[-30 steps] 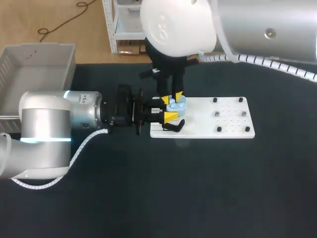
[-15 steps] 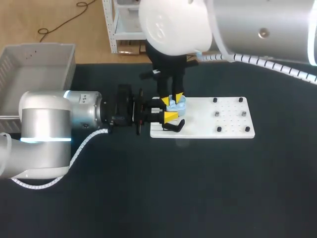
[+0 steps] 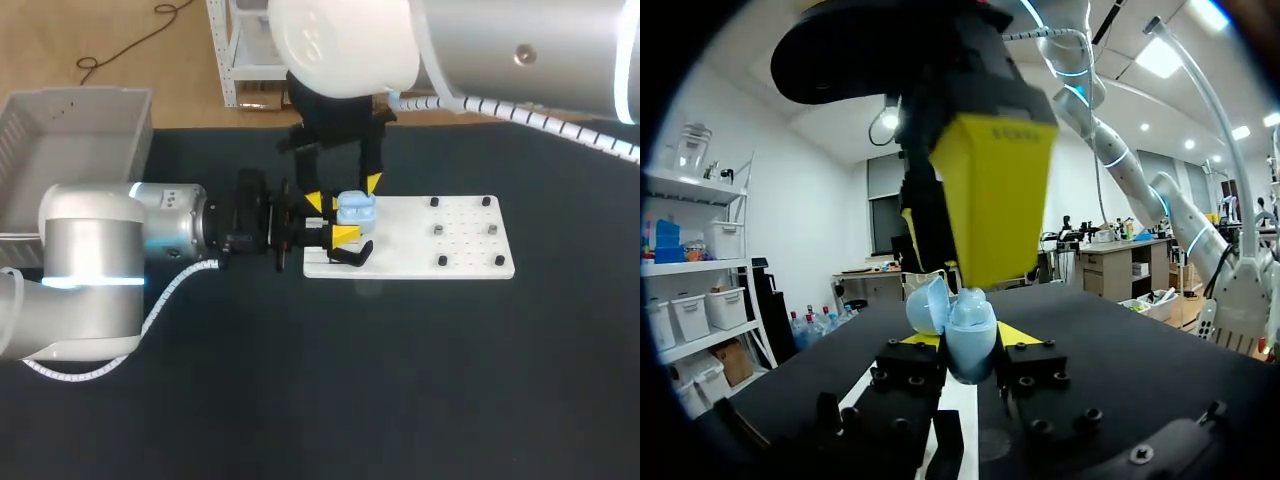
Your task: Pick up each earbud case from the left stands, insert the matching earbuds, close the lid, and place the case in the box.
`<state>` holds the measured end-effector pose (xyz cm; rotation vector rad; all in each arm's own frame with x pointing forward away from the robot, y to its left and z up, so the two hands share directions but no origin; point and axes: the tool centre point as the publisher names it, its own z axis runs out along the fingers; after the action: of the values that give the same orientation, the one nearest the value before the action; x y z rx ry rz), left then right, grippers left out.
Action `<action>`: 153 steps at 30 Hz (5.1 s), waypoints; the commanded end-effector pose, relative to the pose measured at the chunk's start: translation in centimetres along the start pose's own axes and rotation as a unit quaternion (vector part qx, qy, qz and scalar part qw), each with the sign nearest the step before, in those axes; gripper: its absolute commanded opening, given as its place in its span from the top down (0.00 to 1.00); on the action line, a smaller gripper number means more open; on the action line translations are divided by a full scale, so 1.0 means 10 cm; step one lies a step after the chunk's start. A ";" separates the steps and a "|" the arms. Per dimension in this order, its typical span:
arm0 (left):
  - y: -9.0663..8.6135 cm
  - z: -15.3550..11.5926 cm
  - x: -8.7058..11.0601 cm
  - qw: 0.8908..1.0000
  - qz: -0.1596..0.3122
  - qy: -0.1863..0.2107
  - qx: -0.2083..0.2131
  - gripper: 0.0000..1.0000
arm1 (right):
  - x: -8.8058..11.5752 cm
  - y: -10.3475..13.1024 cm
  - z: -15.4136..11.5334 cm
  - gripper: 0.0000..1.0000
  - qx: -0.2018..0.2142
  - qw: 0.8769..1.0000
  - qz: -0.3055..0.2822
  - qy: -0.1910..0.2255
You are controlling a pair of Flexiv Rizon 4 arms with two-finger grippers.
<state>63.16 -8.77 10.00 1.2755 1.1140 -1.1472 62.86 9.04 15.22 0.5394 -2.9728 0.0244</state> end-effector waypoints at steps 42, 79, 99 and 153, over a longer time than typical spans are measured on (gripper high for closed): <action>-0.01 0.00 0.05 1.000 0.001 -0.007 -0.002 1.00 | -0.04 -0.64 0.36 0.00 -0.051 0.982 0.181 -0.006; 0.37 -0.59 -0.48 0.993 -0.012 0.011 -0.120 1.00 | 0.70 -1.05 -0.45 0.00 -0.050 0.957 0.169 -0.232; 0.48 -1.58 -1.00 0.934 -0.022 0.137 -0.330 1.00 | 0.75 -0.98 -0.32 0.00 -0.042 0.961 0.114 -0.250; 1.46 -4.27 -0.23 0.790 -0.014 0.217 -0.574 0.00 | 0.75 -0.98 -0.32 0.00 -0.042 0.961 0.114 -0.250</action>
<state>78.91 33.79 13.88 0.7163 1.7725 -0.2730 59.83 -2.55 19.35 0.2134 -3.4844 -0.2531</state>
